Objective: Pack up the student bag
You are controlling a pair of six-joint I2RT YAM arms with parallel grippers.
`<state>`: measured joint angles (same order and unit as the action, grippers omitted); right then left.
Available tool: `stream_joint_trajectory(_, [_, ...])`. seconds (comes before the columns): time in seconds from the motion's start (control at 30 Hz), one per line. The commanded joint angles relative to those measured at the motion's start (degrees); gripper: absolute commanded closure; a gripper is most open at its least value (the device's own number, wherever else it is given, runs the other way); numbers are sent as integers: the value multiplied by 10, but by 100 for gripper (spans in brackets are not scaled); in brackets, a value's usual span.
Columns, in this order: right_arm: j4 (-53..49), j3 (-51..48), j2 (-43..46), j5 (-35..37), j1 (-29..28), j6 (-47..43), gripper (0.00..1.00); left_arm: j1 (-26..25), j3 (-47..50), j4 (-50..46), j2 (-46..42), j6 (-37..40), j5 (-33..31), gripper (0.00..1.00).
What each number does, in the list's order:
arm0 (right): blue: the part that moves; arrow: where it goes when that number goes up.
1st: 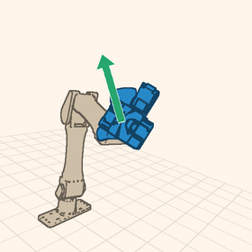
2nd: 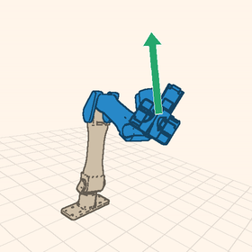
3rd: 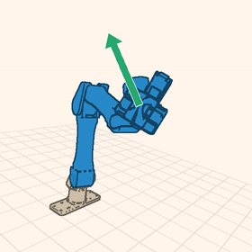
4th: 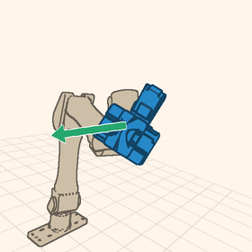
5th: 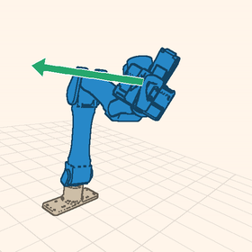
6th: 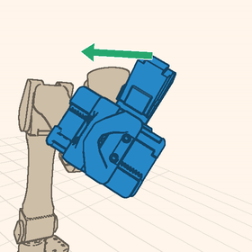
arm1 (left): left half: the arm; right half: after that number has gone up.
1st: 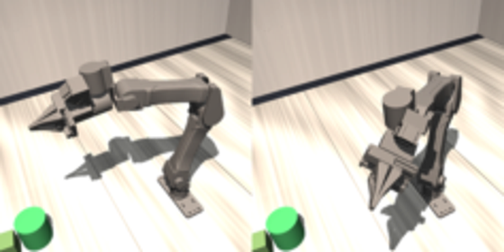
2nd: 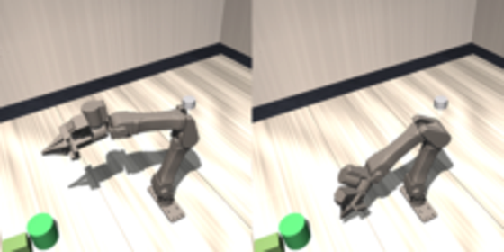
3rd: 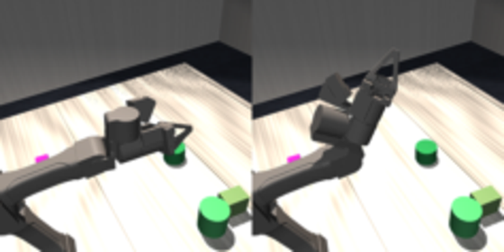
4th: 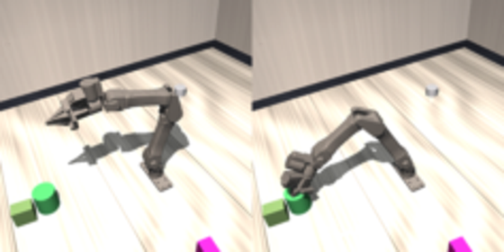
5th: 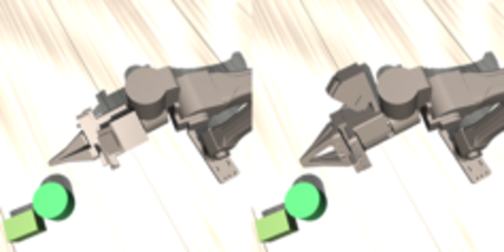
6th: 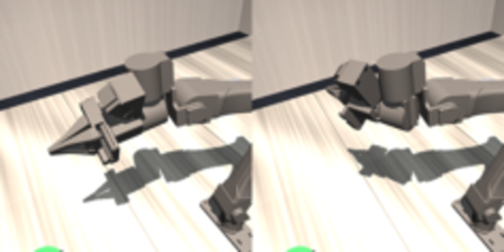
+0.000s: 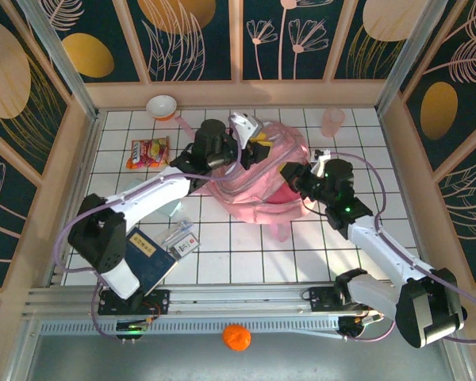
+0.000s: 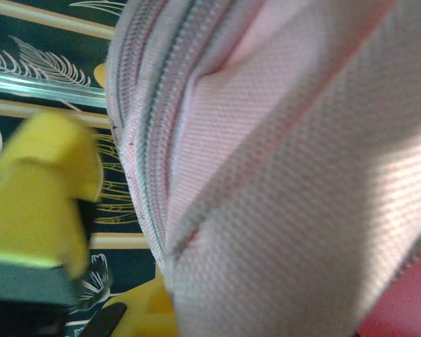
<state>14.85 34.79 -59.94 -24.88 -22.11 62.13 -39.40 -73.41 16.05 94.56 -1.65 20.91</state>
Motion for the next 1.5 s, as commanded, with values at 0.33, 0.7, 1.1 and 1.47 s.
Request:
stream_joint_trajectory(0.33, [73, 80, -36, 156, -104, -12, 100, 4, 93, -274, -241, -206, -49, 49])
stream_joint_trajectory(0.7, [54, 109, -62, 179, -139, -27, 100, 3, 236, -232, -286, -388, 15, 49])
stream_joint_trajectory(1.1, [46, 130, -80, 164, -142, -36, 100, -6, 241, -213, -265, -366, 31, 49])
stream_joint_trajectory(1.47, [40, 140, -81, 159, -148, -43, 100, -7, 234, -234, -240, -345, -15, 46])
